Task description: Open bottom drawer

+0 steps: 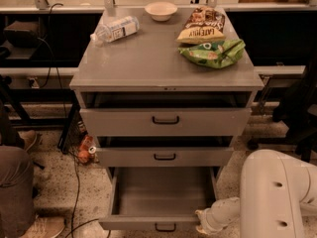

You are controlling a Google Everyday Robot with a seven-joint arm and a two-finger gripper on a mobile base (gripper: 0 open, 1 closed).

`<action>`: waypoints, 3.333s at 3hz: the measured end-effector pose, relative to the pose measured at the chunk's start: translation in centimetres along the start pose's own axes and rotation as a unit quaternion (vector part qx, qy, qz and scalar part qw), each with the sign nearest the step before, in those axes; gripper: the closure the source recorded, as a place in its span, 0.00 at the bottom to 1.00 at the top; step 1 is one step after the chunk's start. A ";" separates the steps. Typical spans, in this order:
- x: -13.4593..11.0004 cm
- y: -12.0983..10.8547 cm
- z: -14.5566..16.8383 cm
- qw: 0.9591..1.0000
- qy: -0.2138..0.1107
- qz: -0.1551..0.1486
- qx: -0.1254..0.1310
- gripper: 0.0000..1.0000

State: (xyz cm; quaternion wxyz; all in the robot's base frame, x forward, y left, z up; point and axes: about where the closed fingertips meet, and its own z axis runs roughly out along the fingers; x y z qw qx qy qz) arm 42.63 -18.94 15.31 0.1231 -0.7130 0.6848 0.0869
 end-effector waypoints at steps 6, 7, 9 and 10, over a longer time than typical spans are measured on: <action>-0.3 0.9 -0.4 1.000 -0.001 -0.005 0.006 0.38; -0.3 1.1 -0.3 1.000 -0.001 -0.005 0.005 0.14; -0.1 1.1 -2.9 0.999 -0.020 -0.011 0.030 0.00; 0.5 0.6 -7.5 0.997 -0.021 -0.026 0.074 0.00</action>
Offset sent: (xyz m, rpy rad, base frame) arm -0.0944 0.0119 0.1130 -0.0229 -0.2550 0.0507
